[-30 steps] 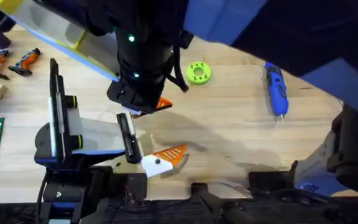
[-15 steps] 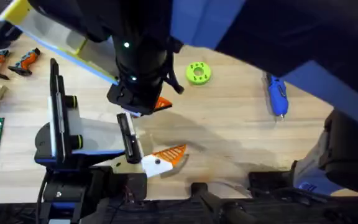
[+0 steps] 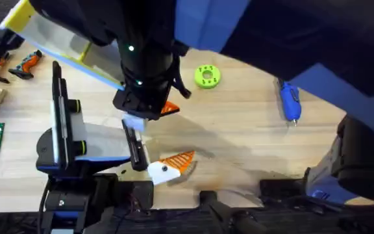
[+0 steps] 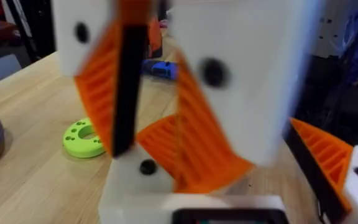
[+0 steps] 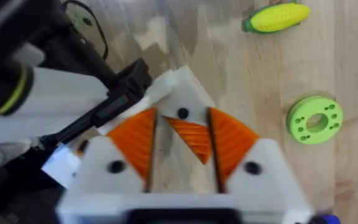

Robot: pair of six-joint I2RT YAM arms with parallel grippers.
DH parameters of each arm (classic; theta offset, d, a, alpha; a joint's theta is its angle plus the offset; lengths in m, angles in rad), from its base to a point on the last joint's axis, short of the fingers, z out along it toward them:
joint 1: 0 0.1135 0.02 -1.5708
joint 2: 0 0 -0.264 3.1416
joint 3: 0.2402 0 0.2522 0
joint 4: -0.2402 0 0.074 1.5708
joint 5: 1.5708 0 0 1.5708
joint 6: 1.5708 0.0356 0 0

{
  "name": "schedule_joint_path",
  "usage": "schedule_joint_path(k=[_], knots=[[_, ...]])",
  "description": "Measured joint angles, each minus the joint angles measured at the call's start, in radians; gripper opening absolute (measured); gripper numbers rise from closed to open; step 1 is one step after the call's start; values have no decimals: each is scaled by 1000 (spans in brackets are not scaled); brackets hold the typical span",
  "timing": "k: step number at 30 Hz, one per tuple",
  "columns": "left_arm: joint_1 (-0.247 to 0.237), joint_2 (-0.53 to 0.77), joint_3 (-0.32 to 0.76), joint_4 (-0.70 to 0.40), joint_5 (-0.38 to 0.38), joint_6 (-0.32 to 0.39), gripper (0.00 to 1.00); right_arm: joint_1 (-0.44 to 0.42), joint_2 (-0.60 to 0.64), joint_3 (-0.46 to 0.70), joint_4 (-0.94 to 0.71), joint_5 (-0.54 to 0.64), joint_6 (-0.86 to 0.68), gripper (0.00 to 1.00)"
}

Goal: Pick up the gripper from the table and insert it into the empty holder that is missing its gripper. Then pick up a screw, insert it into the mounting hole, and use the screwdriver to tighten it. Finally, clean up the table by picking up the vegetable and placing it into the bucket.

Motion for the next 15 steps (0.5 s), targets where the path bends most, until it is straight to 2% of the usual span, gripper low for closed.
schedule_joint_path(k=[3,4,11,15], knots=[[0,0,0,0,0,1,985,-2,0,1,-17,15,-4,799],[0,0,0,0,0,0,985,-6,0,1,-20,18,-7,864],[0,0,0,0,0,4,985,-24,-30,2,-14,15,-6,889],[0,0,0,0,0,4,985,-80,-93,2,-14,14,1,889]])
